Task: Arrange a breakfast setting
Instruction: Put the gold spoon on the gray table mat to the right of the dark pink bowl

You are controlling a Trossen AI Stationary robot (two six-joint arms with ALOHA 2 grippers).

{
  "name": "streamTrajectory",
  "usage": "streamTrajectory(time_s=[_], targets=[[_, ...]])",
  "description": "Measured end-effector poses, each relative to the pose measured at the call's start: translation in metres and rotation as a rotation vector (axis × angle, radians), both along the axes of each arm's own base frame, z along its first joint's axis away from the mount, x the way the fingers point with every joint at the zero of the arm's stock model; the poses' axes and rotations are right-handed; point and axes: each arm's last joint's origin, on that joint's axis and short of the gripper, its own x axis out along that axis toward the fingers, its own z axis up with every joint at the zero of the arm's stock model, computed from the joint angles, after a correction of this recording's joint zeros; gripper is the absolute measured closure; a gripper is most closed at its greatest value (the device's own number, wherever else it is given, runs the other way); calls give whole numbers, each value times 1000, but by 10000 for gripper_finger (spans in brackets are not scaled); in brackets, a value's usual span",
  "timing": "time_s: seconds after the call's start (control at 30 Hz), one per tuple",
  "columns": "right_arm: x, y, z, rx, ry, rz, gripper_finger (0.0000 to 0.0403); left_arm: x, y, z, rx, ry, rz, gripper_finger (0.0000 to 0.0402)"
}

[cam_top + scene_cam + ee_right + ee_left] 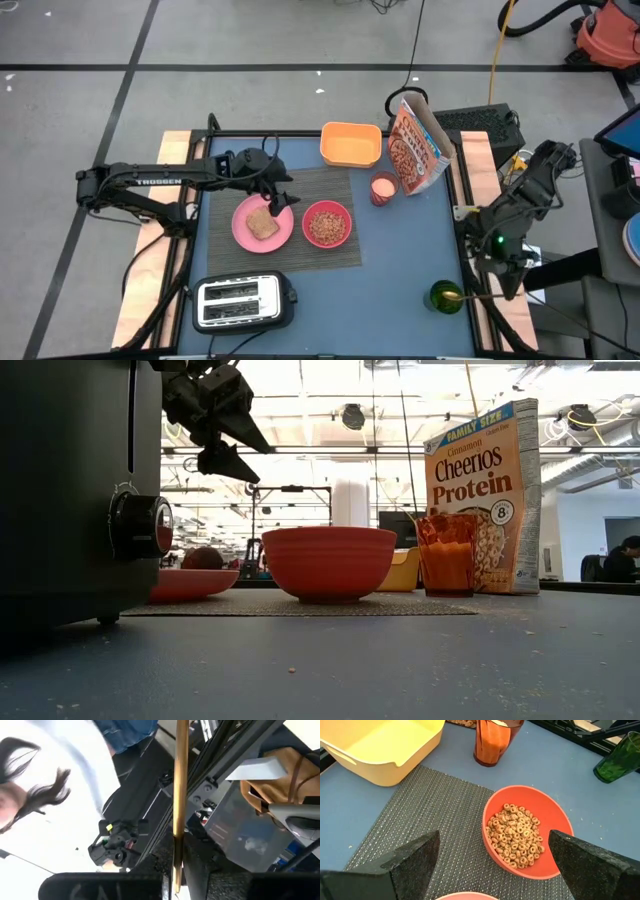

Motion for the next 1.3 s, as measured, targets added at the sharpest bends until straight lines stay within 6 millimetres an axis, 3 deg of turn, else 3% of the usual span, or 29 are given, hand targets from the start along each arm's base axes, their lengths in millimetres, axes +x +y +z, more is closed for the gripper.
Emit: streamTrajectory(time_s=[0.27, 0.67, 0.9, 1.13, 1.3], targets=[[-7, -13, 4, -14, -166, -168, 384, 0, 0, 0, -3, 0, 2, 23], [10, -11, -3, -278, -476, -388, 385, 0, 0, 0, -21, -2, 17, 23], [35, -2, -21, -658, -586, -508, 385, 0, 0, 0, -22, -3, 17, 23], [72, 12, -45, -998, -651, -440, 385, 0, 0, 0, -20, -3, 16, 23], [103, 18, -64, -1136, -651, -401, 385, 0, 0, 0, -20, -3, 16, 23]])
